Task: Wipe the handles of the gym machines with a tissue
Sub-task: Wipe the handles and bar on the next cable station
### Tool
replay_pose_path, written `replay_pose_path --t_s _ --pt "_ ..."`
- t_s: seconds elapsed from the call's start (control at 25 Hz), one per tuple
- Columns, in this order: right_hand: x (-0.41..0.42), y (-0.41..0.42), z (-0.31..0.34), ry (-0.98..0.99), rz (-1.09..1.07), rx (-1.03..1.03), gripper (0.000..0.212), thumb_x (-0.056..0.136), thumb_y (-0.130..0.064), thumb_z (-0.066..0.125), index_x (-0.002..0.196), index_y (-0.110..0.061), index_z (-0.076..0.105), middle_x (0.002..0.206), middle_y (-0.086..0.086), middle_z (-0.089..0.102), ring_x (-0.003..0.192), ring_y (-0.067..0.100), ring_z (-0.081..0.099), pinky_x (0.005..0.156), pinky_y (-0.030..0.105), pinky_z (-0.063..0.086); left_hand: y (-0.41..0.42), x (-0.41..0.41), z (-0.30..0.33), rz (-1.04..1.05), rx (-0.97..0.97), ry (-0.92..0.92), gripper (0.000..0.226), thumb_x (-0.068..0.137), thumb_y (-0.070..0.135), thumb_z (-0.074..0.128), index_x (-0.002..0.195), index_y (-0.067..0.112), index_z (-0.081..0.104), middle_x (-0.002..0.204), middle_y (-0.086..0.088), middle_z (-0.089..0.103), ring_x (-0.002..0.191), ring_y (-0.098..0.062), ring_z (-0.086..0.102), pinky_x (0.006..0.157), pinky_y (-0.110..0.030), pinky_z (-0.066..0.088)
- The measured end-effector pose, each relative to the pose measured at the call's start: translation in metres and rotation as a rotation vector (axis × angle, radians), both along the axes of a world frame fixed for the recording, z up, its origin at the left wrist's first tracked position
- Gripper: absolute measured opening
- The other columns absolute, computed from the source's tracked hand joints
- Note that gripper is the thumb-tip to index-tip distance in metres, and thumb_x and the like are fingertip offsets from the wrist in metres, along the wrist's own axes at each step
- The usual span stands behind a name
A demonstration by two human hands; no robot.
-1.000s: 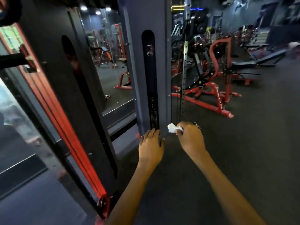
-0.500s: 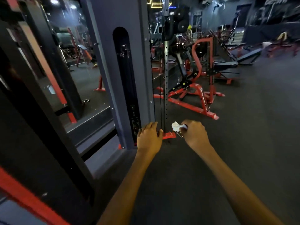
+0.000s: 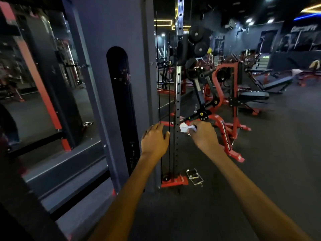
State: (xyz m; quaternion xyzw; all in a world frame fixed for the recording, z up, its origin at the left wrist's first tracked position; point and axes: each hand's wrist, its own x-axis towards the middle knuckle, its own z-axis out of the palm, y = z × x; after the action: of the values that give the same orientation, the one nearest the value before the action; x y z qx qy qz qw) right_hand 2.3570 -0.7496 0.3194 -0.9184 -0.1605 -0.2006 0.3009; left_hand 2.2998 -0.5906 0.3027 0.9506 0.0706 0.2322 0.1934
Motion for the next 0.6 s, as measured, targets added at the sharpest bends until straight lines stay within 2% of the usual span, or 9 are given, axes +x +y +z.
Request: replay_pose_path --t_s 0.16,0.36,0.6 --pt "0.115 0.015 0.014 -0.022 0.018 0.031 0.016 0.086 -0.011 0.054 0.097 -0.007 0.066 0.089 0.016 0.067 0.086 0.033 0.061 0.065 0.031 0.042 0.014 0.108 0.018 0.017 -0.011 -0.042 0.045 0.100 0.032 0.047 0.142 0.014 0.045 0.143 -0.005 0.049 0.131 -0.025 0.045 0.108 -0.039 0.037" --pt "0.243 0.041 0.037 -0.129 0.019 0.051 0.016 0.086 -0.012 0.059 0.100 -0.008 0.066 0.091 0.015 0.068 0.085 0.032 0.062 0.067 0.033 0.047 0.048 0.240 0.040 -0.006 -0.058 -0.128 0.041 0.100 0.030 0.048 0.138 0.014 0.049 0.140 -0.005 0.051 0.124 -0.027 0.051 0.101 -0.041 0.043" --pt "0.395 0.075 0.093 -0.264 -0.058 0.037 0.010 0.084 -0.008 0.056 0.084 -0.001 0.063 0.086 0.020 0.063 0.083 0.034 0.059 0.062 0.031 0.037 0.096 0.400 0.089 -0.054 -0.029 -0.232 0.040 0.100 0.027 0.048 0.137 0.013 0.049 0.134 -0.008 0.055 0.119 -0.029 0.054 0.097 -0.041 0.045"
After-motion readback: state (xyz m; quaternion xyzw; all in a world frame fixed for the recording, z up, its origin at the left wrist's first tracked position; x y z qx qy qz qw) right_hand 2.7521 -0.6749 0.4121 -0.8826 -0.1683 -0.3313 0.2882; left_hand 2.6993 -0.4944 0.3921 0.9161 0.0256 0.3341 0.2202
